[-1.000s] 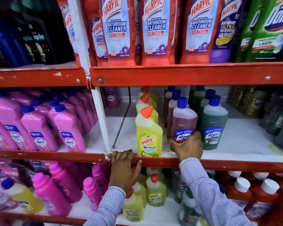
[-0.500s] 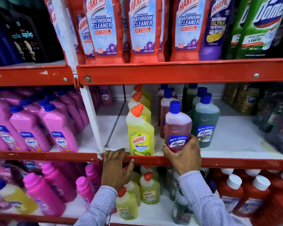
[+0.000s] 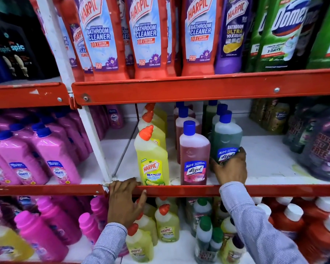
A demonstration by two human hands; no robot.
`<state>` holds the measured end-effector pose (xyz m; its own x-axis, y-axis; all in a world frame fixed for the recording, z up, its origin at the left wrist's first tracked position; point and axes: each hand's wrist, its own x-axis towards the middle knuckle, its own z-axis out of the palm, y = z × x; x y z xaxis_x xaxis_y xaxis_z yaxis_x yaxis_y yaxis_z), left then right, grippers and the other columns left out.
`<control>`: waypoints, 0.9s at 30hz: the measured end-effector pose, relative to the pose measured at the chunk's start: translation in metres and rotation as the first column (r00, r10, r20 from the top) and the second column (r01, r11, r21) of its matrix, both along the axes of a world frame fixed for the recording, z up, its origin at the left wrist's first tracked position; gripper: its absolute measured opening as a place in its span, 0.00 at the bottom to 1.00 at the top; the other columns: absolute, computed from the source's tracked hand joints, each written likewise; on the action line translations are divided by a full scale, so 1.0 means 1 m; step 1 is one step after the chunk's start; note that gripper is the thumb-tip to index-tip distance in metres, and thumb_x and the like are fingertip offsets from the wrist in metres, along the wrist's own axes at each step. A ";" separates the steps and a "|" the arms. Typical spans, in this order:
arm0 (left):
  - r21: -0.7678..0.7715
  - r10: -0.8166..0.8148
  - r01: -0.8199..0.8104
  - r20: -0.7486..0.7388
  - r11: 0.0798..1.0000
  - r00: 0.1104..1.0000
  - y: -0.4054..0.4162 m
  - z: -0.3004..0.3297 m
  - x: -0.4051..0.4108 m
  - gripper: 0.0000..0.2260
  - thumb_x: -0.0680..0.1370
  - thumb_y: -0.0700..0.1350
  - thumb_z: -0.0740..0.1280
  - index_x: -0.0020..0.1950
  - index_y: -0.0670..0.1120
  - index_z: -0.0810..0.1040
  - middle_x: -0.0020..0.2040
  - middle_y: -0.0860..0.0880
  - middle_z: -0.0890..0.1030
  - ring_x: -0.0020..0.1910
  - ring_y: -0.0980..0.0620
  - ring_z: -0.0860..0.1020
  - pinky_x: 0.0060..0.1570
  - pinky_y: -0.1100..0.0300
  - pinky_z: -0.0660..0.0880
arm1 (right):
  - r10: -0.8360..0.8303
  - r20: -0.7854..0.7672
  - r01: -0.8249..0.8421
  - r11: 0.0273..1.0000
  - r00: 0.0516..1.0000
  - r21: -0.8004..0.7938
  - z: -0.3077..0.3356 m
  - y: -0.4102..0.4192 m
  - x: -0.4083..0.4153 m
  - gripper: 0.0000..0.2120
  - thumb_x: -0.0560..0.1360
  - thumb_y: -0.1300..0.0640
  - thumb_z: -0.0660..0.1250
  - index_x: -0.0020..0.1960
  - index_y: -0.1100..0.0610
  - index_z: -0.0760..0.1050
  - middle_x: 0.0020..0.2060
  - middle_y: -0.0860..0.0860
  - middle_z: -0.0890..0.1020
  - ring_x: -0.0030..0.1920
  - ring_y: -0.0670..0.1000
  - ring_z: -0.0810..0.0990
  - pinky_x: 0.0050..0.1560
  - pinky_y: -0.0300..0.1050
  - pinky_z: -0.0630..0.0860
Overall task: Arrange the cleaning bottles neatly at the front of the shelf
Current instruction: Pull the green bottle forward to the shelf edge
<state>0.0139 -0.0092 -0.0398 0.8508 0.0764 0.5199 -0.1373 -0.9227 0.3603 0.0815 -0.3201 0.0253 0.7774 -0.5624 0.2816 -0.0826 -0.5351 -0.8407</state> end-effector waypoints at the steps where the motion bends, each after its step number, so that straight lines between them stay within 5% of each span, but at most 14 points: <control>1: -0.001 0.001 -0.001 -0.001 1.000 1.000 0.000 0.000 0.000 0.17 0.72 0.58 0.63 0.52 0.48 0.81 0.51 0.48 0.84 0.50 0.43 0.77 0.62 0.48 0.67 | -0.002 -0.004 0.002 1.000 1.000 -0.017 0.001 -0.001 0.002 0.48 0.57 0.44 0.82 0.67 0.59 0.61 0.57 0.62 0.78 0.54 0.66 0.79 0.55 0.61 0.80; 11: 0.015 0.025 -0.024 -0.027 1.000 0.999 0.005 -0.001 0.003 0.19 0.71 0.59 0.63 0.52 0.48 0.82 0.50 0.48 0.85 0.50 0.42 0.79 0.63 0.46 0.67 | -0.048 0.019 0.050 0.989 0.999 -0.137 -0.008 -0.005 -0.024 0.43 0.57 0.43 0.79 0.61 0.62 0.64 0.54 0.64 0.78 0.52 0.66 0.78 0.54 0.60 0.78; 22: 0.010 0.069 -0.068 -0.047 0.998 0.997 0.018 -0.003 -0.008 0.19 0.71 0.60 0.63 0.51 0.49 0.82 0.48 0.48 0.85 0.49 0.43 0.79 0.61 0.42 0.70 | 0.004 0.026 -0.001 0.992 1.000 -0.126 -0.011 0.010 -0.050 0.49 0.59 0.42 0.79 0.70 0.58 0.58 0.62 0.62 0.74 0.60 0.65 0.76 0.60 0.62 0.76; 27: 0.001 0.036 -0.036 -0.039 0.999 0.999 0.004 0.002 -0.002 0.18 0.71 0.59 0.64 0.51 0.49 0.81 0.47 0.48 0.85 0.48 0.43 0.79 0.61 0.44 0.70 | -0.099 0.286 0.151 0.974 0.953 -0.166 0.004 0.009 -0.073 0.45 0.64 0.45 0.77 0.71 0.62 0.60 0.67 0.63 0.70 0.66 0.64 0.68 0.67 0.62 0.69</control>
<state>0.0120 -0.0054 -0.0382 0.8669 0.1071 0.4868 -0.0900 -0.9269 0.3643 0.0083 -0.3108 0.0291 0.5827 -0.5679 0.5814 0.0607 -0.6829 -0.7280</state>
